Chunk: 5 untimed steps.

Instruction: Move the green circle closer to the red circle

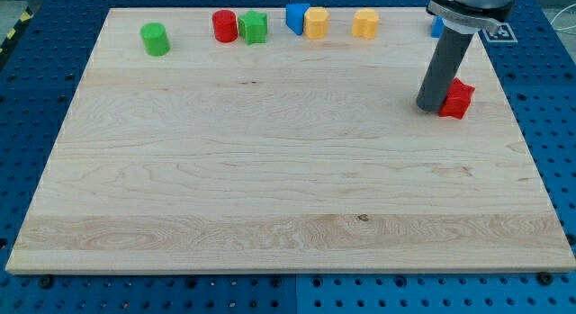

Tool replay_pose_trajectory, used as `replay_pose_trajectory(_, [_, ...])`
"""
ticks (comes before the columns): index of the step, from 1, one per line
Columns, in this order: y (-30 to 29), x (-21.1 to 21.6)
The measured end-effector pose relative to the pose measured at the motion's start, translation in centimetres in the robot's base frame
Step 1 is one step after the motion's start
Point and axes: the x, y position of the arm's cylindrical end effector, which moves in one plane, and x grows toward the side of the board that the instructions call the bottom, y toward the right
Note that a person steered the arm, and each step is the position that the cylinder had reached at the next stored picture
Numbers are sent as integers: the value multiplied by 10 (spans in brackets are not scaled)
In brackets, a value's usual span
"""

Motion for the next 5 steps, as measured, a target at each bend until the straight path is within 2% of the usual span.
replay_pose_trajectory(1, [-52, -4])
replay_pose_trajectory(2, [-89, -37])
replay_pose_trajectory(5, [-251, -40])
